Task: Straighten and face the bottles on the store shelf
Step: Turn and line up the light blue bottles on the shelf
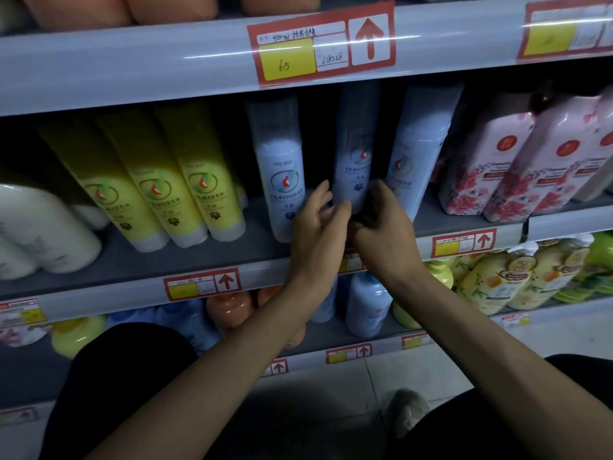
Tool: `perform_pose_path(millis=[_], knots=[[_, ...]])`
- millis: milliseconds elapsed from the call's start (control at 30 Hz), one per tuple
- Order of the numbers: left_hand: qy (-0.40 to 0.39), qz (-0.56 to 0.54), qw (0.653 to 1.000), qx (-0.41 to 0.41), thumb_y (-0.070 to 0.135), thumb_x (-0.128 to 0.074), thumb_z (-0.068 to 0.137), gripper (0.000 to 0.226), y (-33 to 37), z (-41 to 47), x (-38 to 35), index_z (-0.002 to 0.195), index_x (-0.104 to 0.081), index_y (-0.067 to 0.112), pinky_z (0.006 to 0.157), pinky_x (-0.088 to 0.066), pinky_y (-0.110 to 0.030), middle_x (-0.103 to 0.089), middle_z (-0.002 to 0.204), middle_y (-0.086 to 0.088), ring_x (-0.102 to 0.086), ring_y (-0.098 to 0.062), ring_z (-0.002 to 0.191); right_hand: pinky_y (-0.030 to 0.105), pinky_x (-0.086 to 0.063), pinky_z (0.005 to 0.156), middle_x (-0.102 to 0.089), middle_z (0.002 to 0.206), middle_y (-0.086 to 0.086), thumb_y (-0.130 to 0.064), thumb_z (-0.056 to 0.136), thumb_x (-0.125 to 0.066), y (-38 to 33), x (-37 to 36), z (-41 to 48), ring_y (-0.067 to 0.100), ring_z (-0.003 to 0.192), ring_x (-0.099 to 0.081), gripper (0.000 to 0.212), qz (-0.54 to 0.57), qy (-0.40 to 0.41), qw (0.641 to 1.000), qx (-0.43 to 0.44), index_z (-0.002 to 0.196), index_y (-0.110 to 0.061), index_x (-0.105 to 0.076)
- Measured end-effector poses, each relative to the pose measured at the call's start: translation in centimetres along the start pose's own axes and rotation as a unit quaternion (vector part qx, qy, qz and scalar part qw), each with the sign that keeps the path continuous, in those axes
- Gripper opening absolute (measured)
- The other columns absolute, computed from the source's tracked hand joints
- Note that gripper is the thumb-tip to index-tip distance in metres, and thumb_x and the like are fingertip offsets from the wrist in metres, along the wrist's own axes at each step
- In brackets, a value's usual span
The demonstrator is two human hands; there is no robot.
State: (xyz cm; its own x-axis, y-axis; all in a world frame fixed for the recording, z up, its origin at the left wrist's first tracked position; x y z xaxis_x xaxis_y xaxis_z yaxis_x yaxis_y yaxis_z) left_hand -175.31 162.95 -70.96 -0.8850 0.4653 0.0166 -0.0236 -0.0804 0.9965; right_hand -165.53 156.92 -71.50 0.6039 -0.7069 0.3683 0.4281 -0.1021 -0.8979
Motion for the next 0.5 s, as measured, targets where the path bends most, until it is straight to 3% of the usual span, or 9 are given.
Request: perform_pose_path(millis=[100,167,233,300,367,500], knots=[[0.006,-0.006,1.000,0.017,0.003,-0.053,0.103,0.055,-0.5,0.7,-0.7,0.156,-0.041,0.007,0.076,-0.040,0.004,-0.058,0.113,0.017,-0.055,0.033,0.079,0.039,-0.059,0.091,-0.075,0.109,-0.006,-0.010,0.078,-0.062,0.7,-0.1,1.1,0.013,0.103,-0.072,0.048,0.026,-0.005,1.000,-0.009,0.124,-0.021,-0.058],[0.011,-0.012,0.999,0.033,0.006,-0.055,0.101,0.055,-0.7,1.1,-1.1,0.155,-0.043,0.006,0.083,-0.044,0.001,-0.061,0.105,0.023,-0.060,0.028,0.084,0.046,-0.059,0.096,-0.076,0.114,-0.006,-0.012,0.077,-0.065,1.1,-0.3,1.7,0.014,0.108,-0.072,0.054,0.043,-0.009,0.999,-0.012,0.130,-0.022,-0.058],[0.014,-0.011,0.999,0.034,0.020,-0.059,0.093,0.059,-0.6,1.3,-1.3,0.150,-0.050,0.008,0.104,-0.051,-0.020,-0.074,0.117,0.010,-0.068,0.009,0.105,0.046,-0.058,0.099,-0.076,0.115,-0.006,-0.010,0.077,-0.067,1.1,-0.5,2.0,0.013,0.110,-0.072,0.055,0.057,-0.017,0.998,-0.008,0.130,-0.025,-0.060],[0.013,-0.006,1.000,0.027,0.036,-0.057,0.082,0.068,-0.6,1.2,-1.4,0.146,-0.056,0.014,0.113,-0.049,-0.038,-0.074,0.126,0.002,-0.068,-0.008,0.118,0.047,-0.057,0.100,-0.077,0.115,-0.005,-0.009,0.078,-0.068,1.4,-0.7,2.3,0.015,0.110,-0.072,0.056,0.077,-0.017,0.997,-0.018,0.130,-0.029,-0.062],[0.014,0.017,0.999,0.029,0.050,-0.054,0.076,0.075,-1.3,1.5,-1.6,0.146,-0.057,0.022,0.114,-0.047,-0.041,-0.071,0.131,0.004,-0.065,-0.009,0.124,0.047,-0.058,0.099,-0.078,0.114,-0.003,-0.005,0.079,-0.068,1.8,-0.5,2.5,0.015,0.109,-0.074,0.058,0.094,-0.011,0.995,-0.035,0.132,-0.028,-0.062],[0.029,0.037,0.998,0.039,0.058,-0.047,0.074,0.077,-1.7,1.6,-1.7,0.145,-0.057,0.029,0.114,-0.046,-0.044,-0.067,0.137,0.002,-0.062,-0.014,0.128,0.048,-0.059,0.097,-0.079,0.112,0.002,0.001,0.080,-0.071,2.4,-0.6,3.0,0.017,0.104,-0.076,0.061,0.126,-0.008,0.990,-0.066,0.137,-0.018,-0.060]])
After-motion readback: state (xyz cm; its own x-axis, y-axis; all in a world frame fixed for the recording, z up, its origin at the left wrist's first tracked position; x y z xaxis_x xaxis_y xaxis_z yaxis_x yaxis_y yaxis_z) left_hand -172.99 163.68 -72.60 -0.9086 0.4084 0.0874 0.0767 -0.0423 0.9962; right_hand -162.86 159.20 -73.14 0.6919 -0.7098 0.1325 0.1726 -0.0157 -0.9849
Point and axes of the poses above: each hand's wrist, its own z-axis towards the middle knuckle, its own x-axis out of the back of the hand, y = z × x, the point moved 4 cm from there along z, towards the middle knuckle
